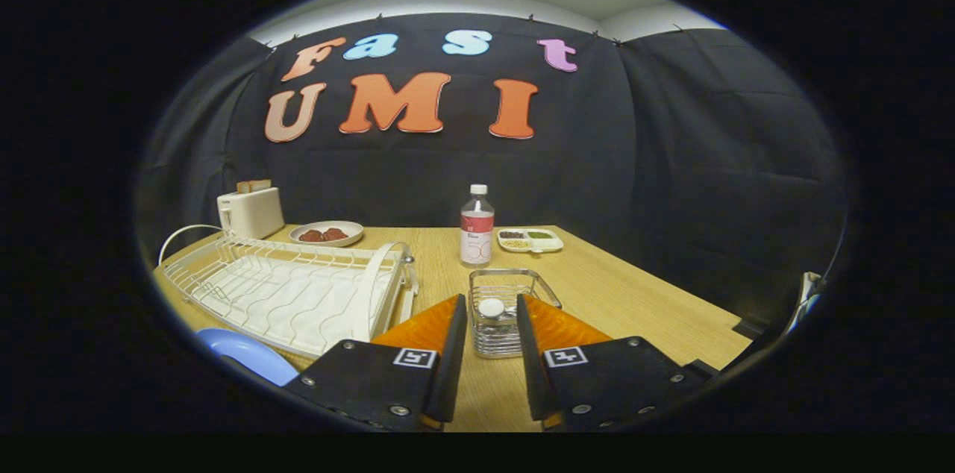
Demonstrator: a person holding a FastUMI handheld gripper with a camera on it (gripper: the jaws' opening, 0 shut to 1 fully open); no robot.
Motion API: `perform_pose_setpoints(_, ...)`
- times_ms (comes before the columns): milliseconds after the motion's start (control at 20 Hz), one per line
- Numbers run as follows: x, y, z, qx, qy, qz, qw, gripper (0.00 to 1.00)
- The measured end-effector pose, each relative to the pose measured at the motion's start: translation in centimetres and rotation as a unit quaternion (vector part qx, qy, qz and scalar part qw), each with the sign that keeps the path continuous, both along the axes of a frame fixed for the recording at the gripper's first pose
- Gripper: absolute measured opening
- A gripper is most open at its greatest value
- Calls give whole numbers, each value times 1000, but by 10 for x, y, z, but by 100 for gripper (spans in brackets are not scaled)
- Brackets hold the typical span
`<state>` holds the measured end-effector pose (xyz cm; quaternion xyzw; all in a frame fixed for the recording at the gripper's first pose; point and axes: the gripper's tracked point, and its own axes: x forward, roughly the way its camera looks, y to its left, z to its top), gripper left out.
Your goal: Take the plate from the dish rack, then take the spoon from the basket and place it into the plate.
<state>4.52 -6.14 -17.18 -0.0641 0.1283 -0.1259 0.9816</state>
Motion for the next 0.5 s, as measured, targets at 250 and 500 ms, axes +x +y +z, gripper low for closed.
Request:
perform_pose_setpoints(250, 4, -10, 1, -29, 0, -7, 1000, 11)
perform_pose_setpoints(500, -5, -6, 37, -44, -32, 0, 999, 8)
